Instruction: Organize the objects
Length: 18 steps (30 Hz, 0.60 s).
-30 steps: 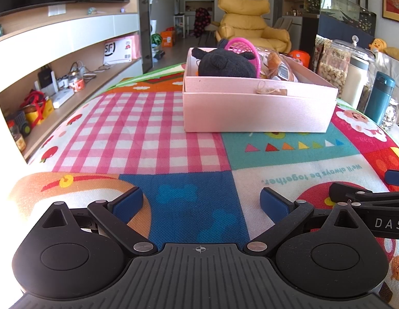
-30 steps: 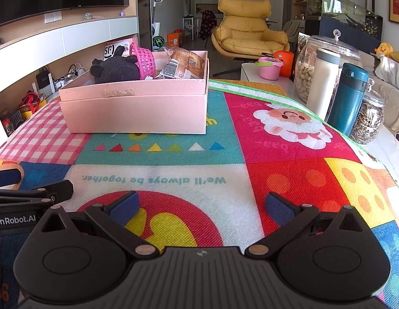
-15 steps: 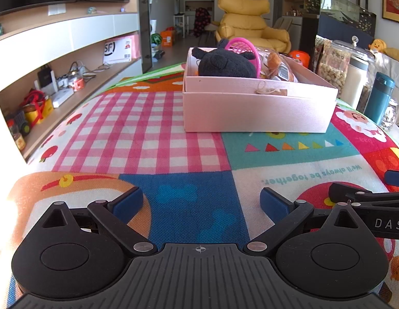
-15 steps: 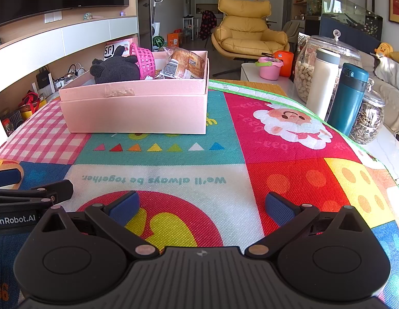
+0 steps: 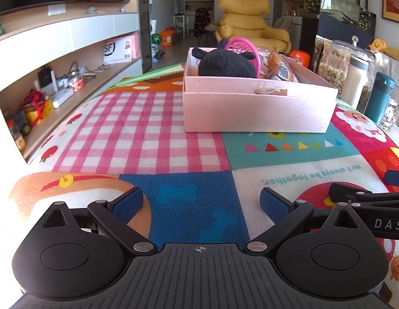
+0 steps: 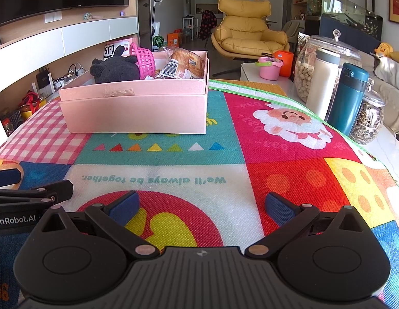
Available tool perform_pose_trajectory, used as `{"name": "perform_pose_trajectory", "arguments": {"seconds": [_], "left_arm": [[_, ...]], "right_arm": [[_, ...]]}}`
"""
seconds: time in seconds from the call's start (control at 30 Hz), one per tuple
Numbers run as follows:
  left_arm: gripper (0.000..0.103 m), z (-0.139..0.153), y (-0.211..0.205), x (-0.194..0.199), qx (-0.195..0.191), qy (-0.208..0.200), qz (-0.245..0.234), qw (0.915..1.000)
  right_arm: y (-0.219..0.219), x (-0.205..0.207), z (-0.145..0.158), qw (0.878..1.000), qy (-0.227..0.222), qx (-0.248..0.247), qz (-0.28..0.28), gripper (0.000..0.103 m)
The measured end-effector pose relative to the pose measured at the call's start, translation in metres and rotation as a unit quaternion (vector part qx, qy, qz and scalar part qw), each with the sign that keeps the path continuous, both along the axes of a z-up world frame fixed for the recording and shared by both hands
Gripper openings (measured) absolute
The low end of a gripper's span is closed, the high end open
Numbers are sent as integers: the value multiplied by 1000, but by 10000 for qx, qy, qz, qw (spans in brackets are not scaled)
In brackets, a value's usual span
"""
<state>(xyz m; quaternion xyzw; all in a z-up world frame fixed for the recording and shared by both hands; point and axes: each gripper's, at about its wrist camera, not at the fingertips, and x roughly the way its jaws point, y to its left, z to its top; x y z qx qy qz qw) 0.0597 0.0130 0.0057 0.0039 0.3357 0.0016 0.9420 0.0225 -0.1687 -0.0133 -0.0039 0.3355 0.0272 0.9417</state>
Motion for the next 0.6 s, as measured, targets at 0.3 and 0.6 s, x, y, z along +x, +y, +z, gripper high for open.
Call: {"name": "perform_pose_trajectory", "arguments": {"seconds": [0.3, 0.6], "left_arm": [[101, 0, 0, 0, 2, 2, -1, 10000], [101, -1, -1, -1, 4, 1, 0, 10000]], "right_arm": [[-1, 1, 0, 10000, -1, 0, 0, 103], [0, -1, 0, 10000, -4, -21, 3, 103]]}}
